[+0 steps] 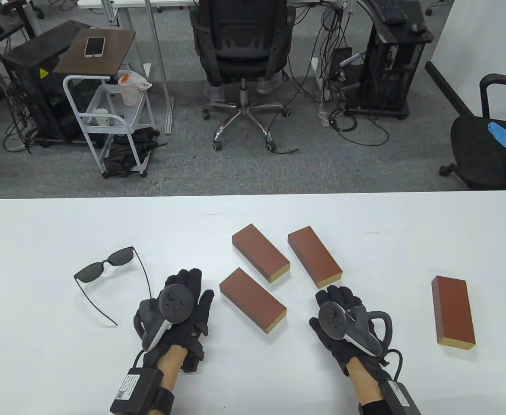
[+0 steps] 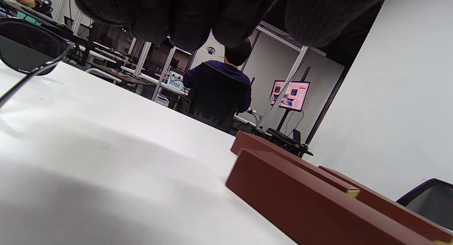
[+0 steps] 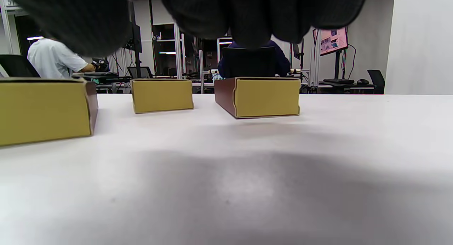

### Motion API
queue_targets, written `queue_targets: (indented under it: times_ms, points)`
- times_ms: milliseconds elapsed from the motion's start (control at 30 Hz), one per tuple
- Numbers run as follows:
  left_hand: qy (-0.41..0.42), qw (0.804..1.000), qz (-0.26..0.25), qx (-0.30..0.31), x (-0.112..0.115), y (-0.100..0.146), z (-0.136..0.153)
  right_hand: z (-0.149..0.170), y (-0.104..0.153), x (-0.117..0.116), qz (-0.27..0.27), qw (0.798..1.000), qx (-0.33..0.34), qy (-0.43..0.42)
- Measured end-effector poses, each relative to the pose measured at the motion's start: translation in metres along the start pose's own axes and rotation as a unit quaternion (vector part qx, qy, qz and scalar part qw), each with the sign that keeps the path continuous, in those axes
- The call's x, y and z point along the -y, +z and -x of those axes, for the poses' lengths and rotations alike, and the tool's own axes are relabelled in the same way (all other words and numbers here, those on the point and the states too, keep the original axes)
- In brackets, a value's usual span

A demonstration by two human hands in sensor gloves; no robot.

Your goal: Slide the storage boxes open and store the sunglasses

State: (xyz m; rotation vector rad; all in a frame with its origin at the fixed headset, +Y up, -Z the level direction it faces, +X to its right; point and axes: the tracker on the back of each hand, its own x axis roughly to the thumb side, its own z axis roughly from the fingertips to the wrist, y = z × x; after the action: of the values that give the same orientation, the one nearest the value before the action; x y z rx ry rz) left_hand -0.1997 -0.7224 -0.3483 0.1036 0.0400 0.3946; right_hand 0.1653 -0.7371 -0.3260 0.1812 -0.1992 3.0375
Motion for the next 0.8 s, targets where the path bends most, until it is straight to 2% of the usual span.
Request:
queue_targets:
  times_ms: [167, 233, 300, 500, 633, 700, 767, 800]
  points:
    - [-0.039, 0.998, -0.016, -0.041, -0.012, -0.026, 0.03, 0.003, 0.0, 0.0, -0.008, 1.0, -0.002, 0.012]
    - [-0.079, 0.995, -0.012, -0.062, -0.017, -0.038, 0.045, 0.006, 0.0, -0.001, -0.011, 1.0, -0.007, 0.023]
    - [-0.123, 0.989, -0.022, -0.084, -0.027, -0.052, 0.063, 0.009, -0.001, 0.0, -0.019, 0.999, -0.023, 0.028]
    - [-0.174, 0.967, -0.043, -0.182, -0.046, -0.083, 0.117, 0.017, 0.001, 0.0, -0.014, 0.998, -0.048, 0.024]
    - [-0.159, 0.956, -0.017, -0.247, -0.049, -0.095, 0.147, 0.022, 0.0, 0.0, -0.017, 0.998, -0.057, 0.025]
    - [-0.143, 0.955, -0.028, -0.257, -0.051, -0.099, 0.158, 0.024, 0.0, 0.0, -0.015, 0.998, -0.062, 0.017]
    - [-0.14, 0.95, -0.008, -0.278, -0.05, -0.103, 0.168, 0.026, 0.0, -0.001, -0.016, 0.998, -0.067, 0.011]
    - [-0.14, 0.944, 0.023, -0.297, -0.048, -0.106, 0.174, 0.027, 0.0, -0.001, -0.016, 0.997, -0.069, 0.008]
